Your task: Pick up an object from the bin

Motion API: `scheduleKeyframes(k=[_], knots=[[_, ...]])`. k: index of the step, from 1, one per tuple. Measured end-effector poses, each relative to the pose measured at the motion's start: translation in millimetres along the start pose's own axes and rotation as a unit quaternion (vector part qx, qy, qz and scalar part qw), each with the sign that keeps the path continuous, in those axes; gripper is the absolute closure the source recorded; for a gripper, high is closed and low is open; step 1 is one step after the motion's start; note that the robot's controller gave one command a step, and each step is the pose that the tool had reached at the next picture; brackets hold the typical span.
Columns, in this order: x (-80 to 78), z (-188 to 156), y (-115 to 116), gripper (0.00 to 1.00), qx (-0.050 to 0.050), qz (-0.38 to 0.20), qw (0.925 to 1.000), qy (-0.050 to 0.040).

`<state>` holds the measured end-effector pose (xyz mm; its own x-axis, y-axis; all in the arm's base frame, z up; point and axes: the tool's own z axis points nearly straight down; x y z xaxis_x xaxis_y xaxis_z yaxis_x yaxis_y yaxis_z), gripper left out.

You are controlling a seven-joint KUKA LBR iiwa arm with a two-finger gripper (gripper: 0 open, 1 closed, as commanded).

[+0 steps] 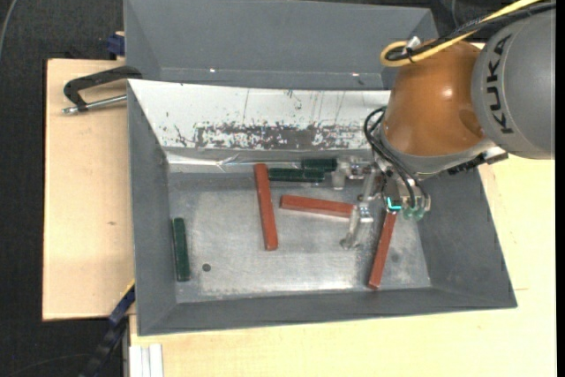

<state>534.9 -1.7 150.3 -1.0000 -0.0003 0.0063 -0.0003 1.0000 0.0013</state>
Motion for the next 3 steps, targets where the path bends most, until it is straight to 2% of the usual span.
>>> scheduleKeyframes(k=[1, 2, 3], knots=[[-17.1, 83.8, 0.8, 0.00, 0.000, 0.030, 0.9996, -0.0001], [-30.3, 79.1, -41.5, 0.00, 0.001, -0.009, 0.9999, -0.0061], [-19.4, 79.4, -6.0, 0.00, -0.001, 0.028, 0.9996, -0.0032]])
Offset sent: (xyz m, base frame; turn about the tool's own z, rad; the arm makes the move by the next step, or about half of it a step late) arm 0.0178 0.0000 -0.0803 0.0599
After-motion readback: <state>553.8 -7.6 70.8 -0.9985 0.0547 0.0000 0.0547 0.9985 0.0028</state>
